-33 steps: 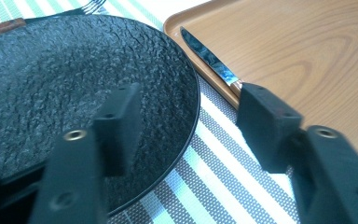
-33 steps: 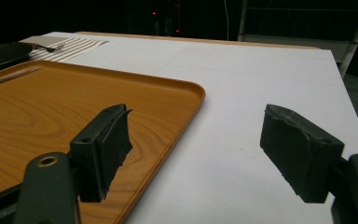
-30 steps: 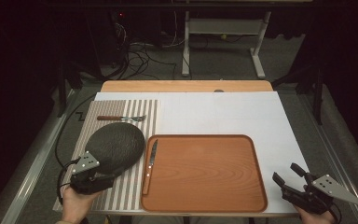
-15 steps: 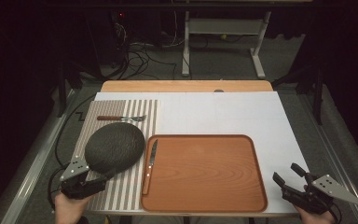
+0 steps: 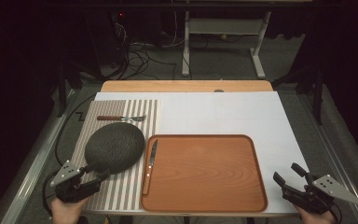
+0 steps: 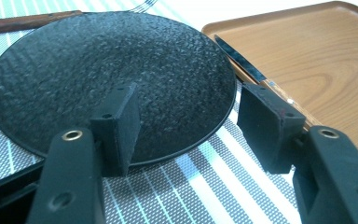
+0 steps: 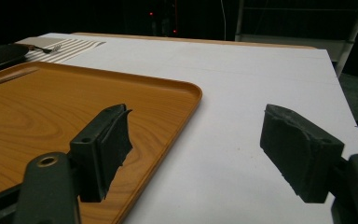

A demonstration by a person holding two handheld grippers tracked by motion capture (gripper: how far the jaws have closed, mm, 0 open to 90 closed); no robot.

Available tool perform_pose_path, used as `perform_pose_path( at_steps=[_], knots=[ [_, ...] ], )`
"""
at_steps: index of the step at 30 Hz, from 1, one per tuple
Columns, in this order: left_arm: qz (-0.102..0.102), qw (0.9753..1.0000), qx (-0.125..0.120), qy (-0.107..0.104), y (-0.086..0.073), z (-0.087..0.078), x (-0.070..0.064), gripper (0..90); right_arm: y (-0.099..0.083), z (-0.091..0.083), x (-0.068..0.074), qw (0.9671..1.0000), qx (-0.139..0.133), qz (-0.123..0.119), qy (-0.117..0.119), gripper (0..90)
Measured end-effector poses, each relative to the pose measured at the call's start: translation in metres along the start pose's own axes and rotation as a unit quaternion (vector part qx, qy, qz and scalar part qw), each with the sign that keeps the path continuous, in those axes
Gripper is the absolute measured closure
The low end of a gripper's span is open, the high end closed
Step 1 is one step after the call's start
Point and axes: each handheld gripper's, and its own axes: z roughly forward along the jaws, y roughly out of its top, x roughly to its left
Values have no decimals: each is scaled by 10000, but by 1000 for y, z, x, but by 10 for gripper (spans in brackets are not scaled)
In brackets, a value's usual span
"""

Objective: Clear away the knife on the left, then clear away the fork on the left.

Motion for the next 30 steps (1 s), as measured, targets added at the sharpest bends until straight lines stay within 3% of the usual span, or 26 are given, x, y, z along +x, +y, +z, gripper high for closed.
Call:
perform_pose_path(
  at_steps=[15,19,25,30],
  knots=[
    [-444,9983,-366,110,-22,-6,11,365,0,0,0,10000,-6,32,-19,245],
    [-473,9980,-400,152,-25,-7,11,365,0,-1,0,10000,-1,16,-41,245],
    [-332,9986,-315,261,-24,-5,8,366,0,0,0,10000,3,-3,-14,244],
    [-441,9978,-435,227,-23,-7,9,365,1,1,0,10000,13,-6,26,244]
  ],
)
